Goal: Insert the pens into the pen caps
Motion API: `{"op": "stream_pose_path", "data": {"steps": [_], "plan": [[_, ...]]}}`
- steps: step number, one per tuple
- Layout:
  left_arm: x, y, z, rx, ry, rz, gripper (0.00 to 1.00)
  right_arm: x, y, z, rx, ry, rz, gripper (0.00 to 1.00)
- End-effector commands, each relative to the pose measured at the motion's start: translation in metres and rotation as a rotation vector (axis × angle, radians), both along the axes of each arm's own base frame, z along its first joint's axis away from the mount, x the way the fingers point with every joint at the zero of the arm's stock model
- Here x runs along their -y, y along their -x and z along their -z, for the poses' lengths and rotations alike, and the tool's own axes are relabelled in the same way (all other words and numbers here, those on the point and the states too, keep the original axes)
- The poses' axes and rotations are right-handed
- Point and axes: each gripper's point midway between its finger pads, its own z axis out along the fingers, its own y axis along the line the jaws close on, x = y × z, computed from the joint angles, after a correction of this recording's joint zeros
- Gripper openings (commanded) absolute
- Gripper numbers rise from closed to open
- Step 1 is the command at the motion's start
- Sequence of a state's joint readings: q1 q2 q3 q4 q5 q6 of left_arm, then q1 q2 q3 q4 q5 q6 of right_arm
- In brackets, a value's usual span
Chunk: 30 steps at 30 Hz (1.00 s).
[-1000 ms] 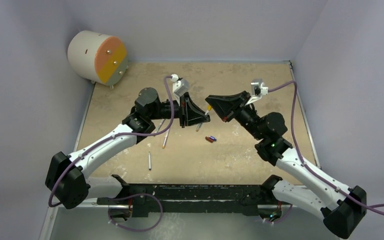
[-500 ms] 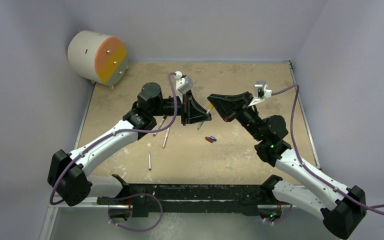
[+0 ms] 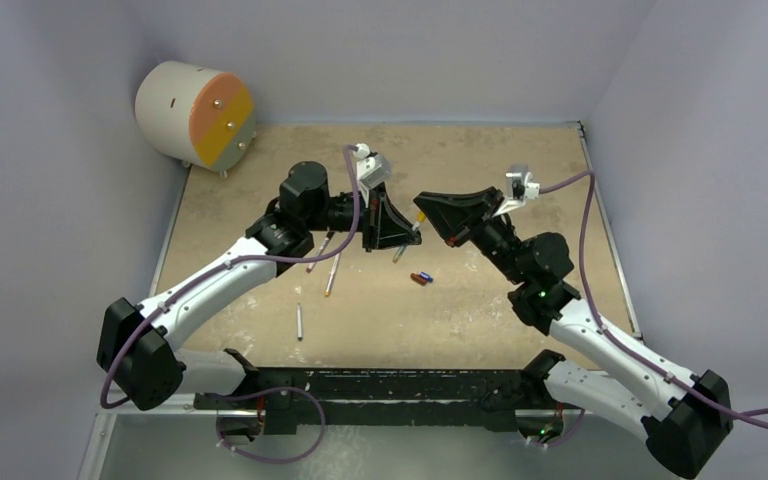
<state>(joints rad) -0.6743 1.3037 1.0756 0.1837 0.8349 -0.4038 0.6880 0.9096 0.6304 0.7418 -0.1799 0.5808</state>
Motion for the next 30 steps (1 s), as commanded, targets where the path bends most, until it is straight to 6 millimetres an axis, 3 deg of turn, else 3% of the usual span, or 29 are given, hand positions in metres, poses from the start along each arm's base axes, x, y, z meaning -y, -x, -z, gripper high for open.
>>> {"op": "stream_pose_path", "data": {"steps": [1,8,12,16,25,30], "plan": [[-0.024,-0.003,-0.194,0.507,0.455,-0.144,0.0,-0.032,0.084,0.192,-0.474,0.453,-0.416,0.0],[-0.026,-0.006,-0.201,0.528,0.458,-0.162,0.0,-0.035,0.094,0.213,-0.52,0.482,-0.45,0.0],[-0.029,-0.007,-0.202,0.531,0.455,-0.164,0.0,-0.034,0.094,0.21,-0.509,0.479,-0.441,0.0],[-0.025,0.001,-0.194,0.502,0.451,-0.109,0.0,-0.033,0.088,0.183,-0.455,0.452,-0.402,0.0],[-0.017,0.038,-0.14,0.342,0.389,0.097,0.0,-0.01,0.052,0.059,-0.204,0.304,-0.138,0.0],[-0.017,0.052,-0.126,0.317,0.348,0.157,0.0,-0.004,0.046,0.037,-0.17,0.357,-0.097,0.08]]}}
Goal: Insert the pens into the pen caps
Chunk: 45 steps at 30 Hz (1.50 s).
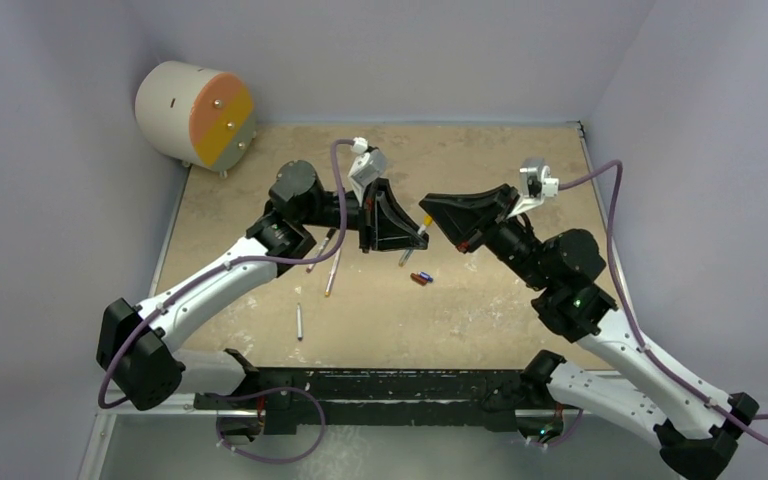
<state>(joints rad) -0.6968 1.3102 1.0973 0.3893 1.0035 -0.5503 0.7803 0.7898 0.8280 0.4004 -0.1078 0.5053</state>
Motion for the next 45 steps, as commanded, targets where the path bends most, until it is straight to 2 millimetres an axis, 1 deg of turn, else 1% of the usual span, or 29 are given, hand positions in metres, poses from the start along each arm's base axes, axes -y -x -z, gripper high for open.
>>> {"op": "stream_pose_path", "data": {"steps": [1,3,5,7,11,15,18,20,25,28,30,34,37,39,41,43,45], "plan": [[-0.021,0.015,-0.082,0.267,0.241,-0.051,0.0,-0.014,0.011,0.086,-0.19,0.312,-0.086,0.1],[-0.021,0.015,-0.077,0.268,0.219,-0.049,0.0,-0.014,0.01,0.08,-0.179,0.303,-0.082,0.16],[-0.021,0.015,-0.072,0.267,0.206,-0.048,0.0,-0.014,0.009,0.076,-0.174,0.294,-0.079,0.2],[-0.021,0.016,-0.069,0.261,0.198,-0.045,0.0,-0.014,0.009,0.074,-0.173,0.285,-0.076,0.24],[-0.021,0.019,-0.066,0.258,0.192,-0.035,0.0,-0.011,0.008,0.072,-0.175,0.277,-0.062,0.36],[-0.022,0.02,-0.063,0.257,0.18,-0.032,0.0,-0.006,0.008,0.068,-0.166,0.273,-0.043,0.37],[-0.021,0.019,-0.057,0.255,0.161,-0.036,0.0,-0.004,0.011,0.058,-0.143,0.253,-0.045,0.43],[-0.02,0.017,-0.054,0.248,0.152,-0.037,0.0,-0.002,0.012,0.049,-0.124,0.233,-0.042,0.49],[-0.015,0.015,-0.044,0.226,0.135,-0.032,0.0,0.0,0.01,0.031,-0.071,0.194,-0.02,0.55],[-0.014,0.015,-0.04,0.215,0.127,-0.029,0.0,-0.001,0.009,0.019,-0.024,0.16,-0.019,0.6],[-0.013,0.014,-0.038,0.21,0.124,-0.03,0.0,-0.001,0.01,0.009,0.008,0.136,-0.023,0.62],[-0.013,0.011,-0.036,0.204,0.121,-0.052,0.0,0.004,0.017,-0.012,0.067,0.09,-0.023,0.62],[-0.014,0.005,-0.035,0.208,0.114,-0.095,0.0,0.015,0.024,-0.023,0.104,0.062,-0.007,0.63],[-0.014,0.001,-0.036,0.211,0.119,-0.12,0.0,0.022,0.029,-0.028,0.126,0.054,-0.001,0.62],[-0.014,-0.001,-0.038,0.214,0.125,-0.139,0.0,0.026,0.035,-0.03,0.139,0.061,-0.005,0.57],[-0.014,-0.004,-0.04,0.213,0.13,-0.149,0.0,0.03,0.04,-0.033,0.142,0.076,-0.006,0.56],[-0.01,-0.003,-0.04,0.203,0.13,-0.121,0.0,0.034,0.042,-0.034,0.141,0.078,-0.001,0.56]]}}
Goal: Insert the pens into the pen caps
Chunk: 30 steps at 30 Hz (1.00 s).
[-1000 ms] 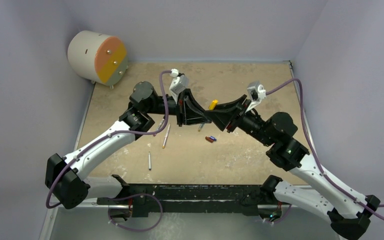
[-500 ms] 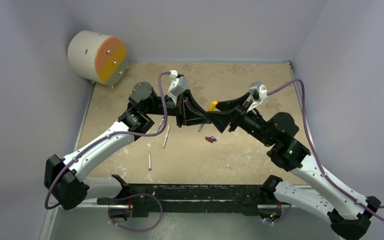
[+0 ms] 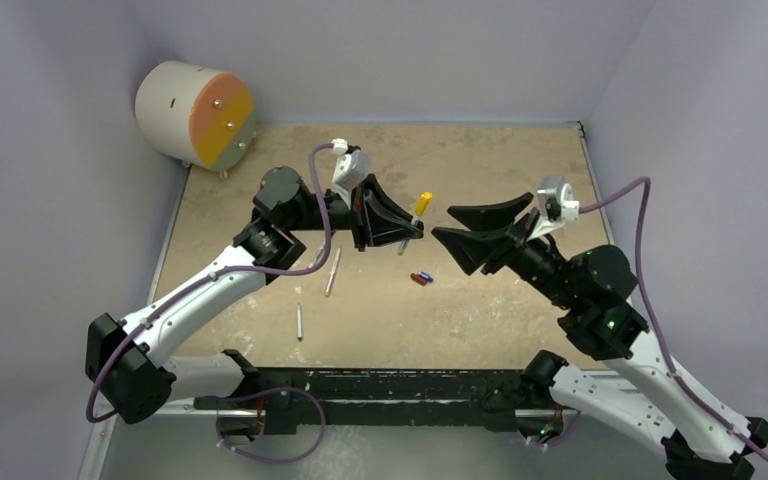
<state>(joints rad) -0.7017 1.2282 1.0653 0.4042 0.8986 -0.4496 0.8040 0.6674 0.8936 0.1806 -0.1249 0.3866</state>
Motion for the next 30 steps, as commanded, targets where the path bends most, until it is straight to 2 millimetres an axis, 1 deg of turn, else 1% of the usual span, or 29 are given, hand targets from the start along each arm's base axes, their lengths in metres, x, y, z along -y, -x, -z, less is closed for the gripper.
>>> {"op": "stream_pose_path", "data": {"steps": [1,3,6,10,13,14,15,19,25,27,28,30], "plan": [[0.0,0.002,-0.02,0.067,0.062,0.006,0.0,0.012,0.011,-0.025,0.07,-0.018,0.004,0.57],[0.001,0.004,-0.022,0.06,0.075,0.026,0.0,0.012,0.01,-0.026,0.071,-0.02,0.007,0.6],[0.002,0.009,-0.024,0.056,0.084,0.056,0.0,0.008,0.007,-0.029,0.084,-0.028,0.006,0.62],[0.001,0.018,-0.025,0.065,0.088,0.09,0.0,-0.001,-0.005,-0.031,0.097,-0.017,0.021,0.62],[0.001,0.02,-0.024,0.06,0.083,0.1,0.0,-0.007,-0.01,-0.034,0.124,-0.019,0.019,0.61],[0.0,0.021,-0.024,0.061,0.081,0.105,0.0,-0.006,-0.009,-0.046,0.145,-0.037,0.025,0.6],[0.001,0.021,-0.023,0.058,0.078,0.107,0.0,-0.006,-0.01,-0.051,0.157,-0.043,0.028,0.6],[0.0,0.022,-0.02,0.061,0.067,0.11,0.0,-0.01,-0.012,-0.058,0.176,-0.051,0.02,0.59],[0.001,0.02,-0.01,0.053,0.044,0.108,0.0,-0.009,-0.013,-0.068,0.198,-0.074,0.032,0.55],[0.001,0.02,-0.009,0.05,0.042,0.11,0.0,-0.01,-0.013,-0.069,0.201,-0.075,0.031,0.52],[0.001,0.021,-0.01,0.052,0.043,0.111,0.0,-0.011,-0.014,-0.068,0.199,-0.072,0.029,0.48],[0.0,0.022,-0.012,0.058,0.047,0.112,0.0,-0.012,-0.015,-0.065,0.192,-0.066,0.024,0.3]]}}
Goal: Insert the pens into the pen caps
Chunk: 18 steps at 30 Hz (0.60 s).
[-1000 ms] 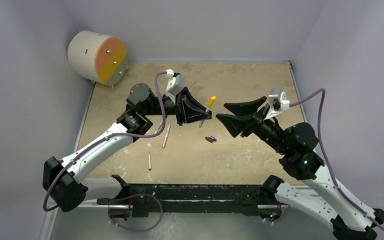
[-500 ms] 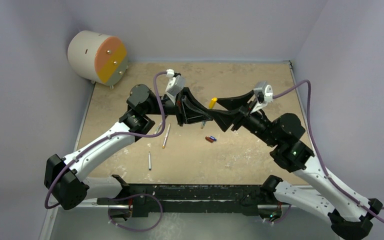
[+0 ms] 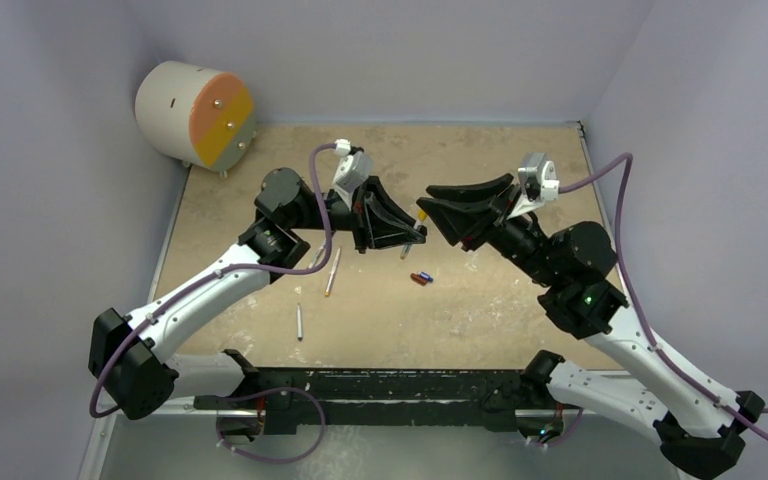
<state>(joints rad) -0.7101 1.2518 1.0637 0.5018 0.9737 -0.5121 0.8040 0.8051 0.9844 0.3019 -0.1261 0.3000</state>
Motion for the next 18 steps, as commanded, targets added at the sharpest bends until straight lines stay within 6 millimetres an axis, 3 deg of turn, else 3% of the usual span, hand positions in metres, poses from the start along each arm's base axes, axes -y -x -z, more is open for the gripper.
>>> {"op": "stream_pose_path", "data": {"steps": [1,5,10,18], "plan": [[-0.003,0.009,-0.008,0.052,0.025,0.022,0.0,0.004,0.006,-0.03,0.07,-0.058,-0.008,0.24],[-0.004,0.009,-0.008,0.057,0.028,0.016,0.0,0.001,0.005,-0.021,0.046,-0.043,-0.014,0.0],[-0.001,0.008,-0.01,0.067,0.028,0.032,0.0,-0.005,0.004,-0.005,0.005,0.0,-0.039,0.0],[-0.002,0.002,-0.05,0.187,0.094,-0.009,0.0,-0.026,0.012,0.047,-0.138,0.122,-0.155,0.0]]}}
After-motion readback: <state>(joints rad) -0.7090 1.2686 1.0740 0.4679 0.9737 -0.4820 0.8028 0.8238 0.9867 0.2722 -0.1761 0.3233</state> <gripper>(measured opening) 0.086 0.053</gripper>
